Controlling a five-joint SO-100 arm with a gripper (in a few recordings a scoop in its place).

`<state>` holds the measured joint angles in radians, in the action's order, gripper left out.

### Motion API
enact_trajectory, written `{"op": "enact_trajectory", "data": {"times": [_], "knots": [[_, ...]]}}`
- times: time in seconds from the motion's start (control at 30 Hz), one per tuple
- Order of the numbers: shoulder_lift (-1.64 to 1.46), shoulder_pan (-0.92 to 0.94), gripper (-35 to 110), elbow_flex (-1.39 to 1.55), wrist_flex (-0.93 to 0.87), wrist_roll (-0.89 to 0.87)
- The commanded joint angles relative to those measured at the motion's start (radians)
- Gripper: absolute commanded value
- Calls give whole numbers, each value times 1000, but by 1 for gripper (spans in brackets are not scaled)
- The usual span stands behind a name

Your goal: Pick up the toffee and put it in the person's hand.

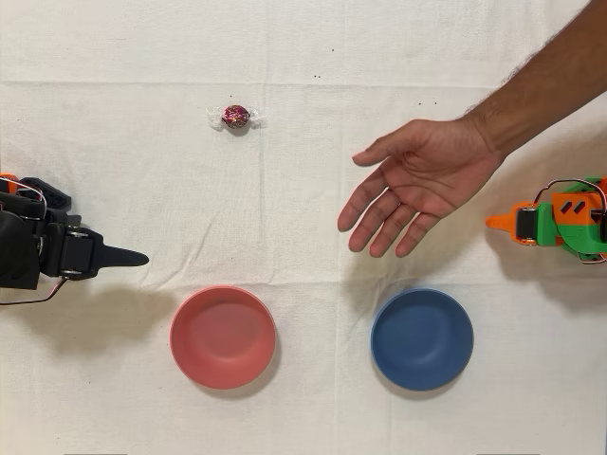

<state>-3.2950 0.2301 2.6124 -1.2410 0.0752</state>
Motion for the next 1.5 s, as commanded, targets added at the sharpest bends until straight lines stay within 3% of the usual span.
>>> {"op": "enact_trajectory", "data": {"times": [0.0,0.43,0.93,1.47], "knots": [[229,-153,0,344,549,141],[247,-138,0,325,560,155],[580,-164,0,-17,632,78],[759,-364,0,-190,535,71]]}}
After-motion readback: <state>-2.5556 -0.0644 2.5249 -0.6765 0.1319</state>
